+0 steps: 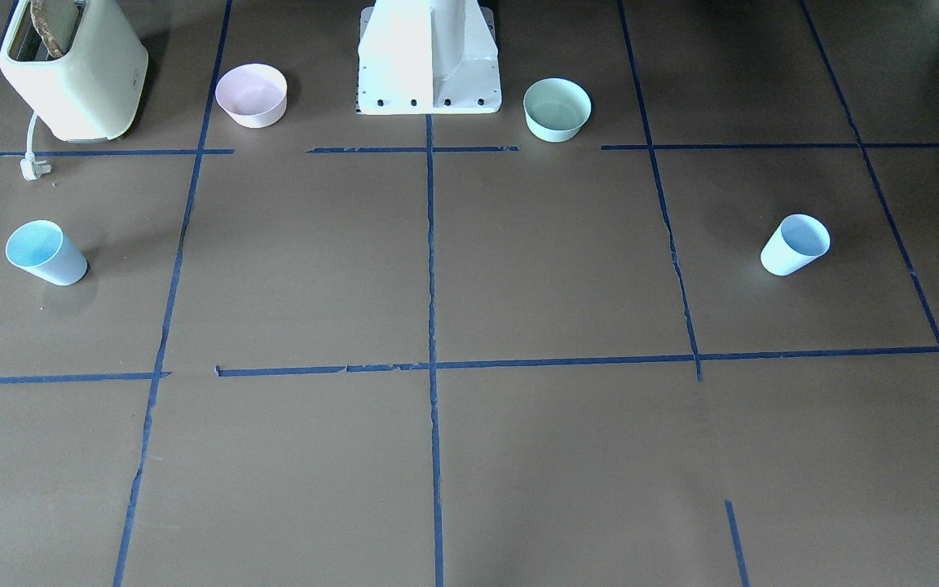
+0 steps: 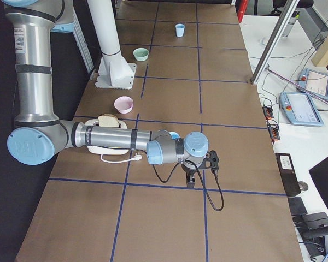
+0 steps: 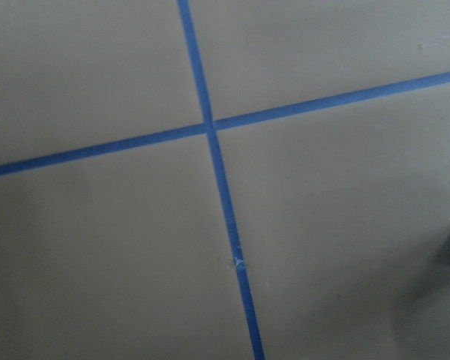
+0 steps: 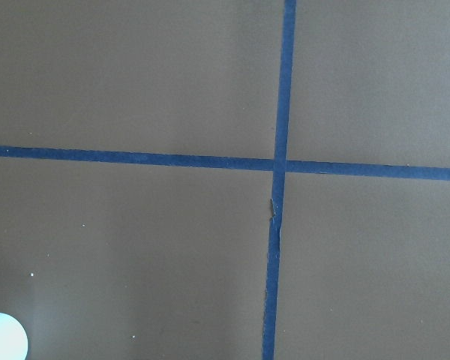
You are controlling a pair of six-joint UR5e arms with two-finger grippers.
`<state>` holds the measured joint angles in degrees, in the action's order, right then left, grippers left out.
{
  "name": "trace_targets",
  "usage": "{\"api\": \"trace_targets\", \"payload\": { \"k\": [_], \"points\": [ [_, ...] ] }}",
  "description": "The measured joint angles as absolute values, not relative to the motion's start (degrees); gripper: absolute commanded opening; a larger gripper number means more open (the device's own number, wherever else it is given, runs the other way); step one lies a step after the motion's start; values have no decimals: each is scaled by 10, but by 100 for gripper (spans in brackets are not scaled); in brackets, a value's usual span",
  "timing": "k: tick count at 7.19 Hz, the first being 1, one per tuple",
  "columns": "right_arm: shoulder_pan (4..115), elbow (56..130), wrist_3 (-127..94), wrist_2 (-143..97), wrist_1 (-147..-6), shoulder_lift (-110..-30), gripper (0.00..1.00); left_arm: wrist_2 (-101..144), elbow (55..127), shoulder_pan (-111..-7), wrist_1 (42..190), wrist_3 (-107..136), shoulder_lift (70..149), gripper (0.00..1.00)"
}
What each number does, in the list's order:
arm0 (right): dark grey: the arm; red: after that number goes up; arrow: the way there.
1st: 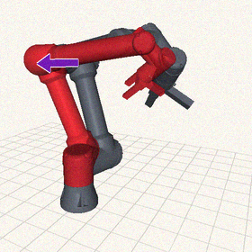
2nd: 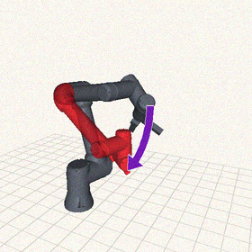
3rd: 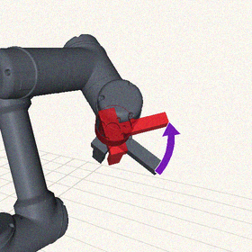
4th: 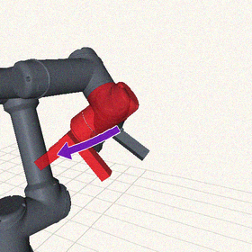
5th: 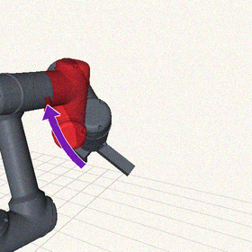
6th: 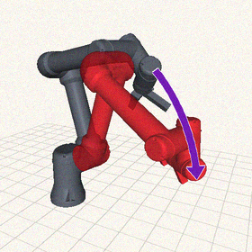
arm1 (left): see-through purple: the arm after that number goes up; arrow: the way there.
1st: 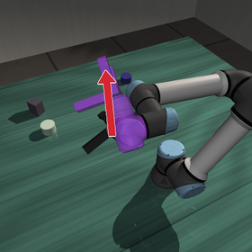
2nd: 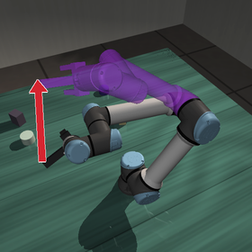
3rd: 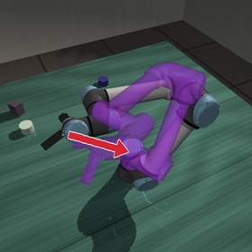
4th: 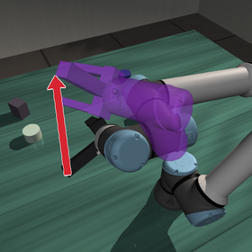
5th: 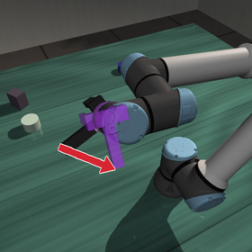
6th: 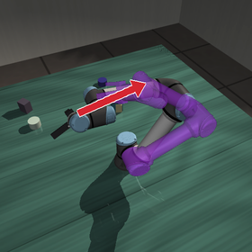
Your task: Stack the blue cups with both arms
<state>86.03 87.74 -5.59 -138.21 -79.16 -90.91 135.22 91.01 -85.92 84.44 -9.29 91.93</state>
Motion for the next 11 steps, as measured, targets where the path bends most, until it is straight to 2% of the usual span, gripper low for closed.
{"api": "trace_targets", "payload": {
  "k": [11],
  "points": [
    [847,879,-56,-1380,-781,-916,100,1358,949,-831,874,-30,917,100]
  ]
}}
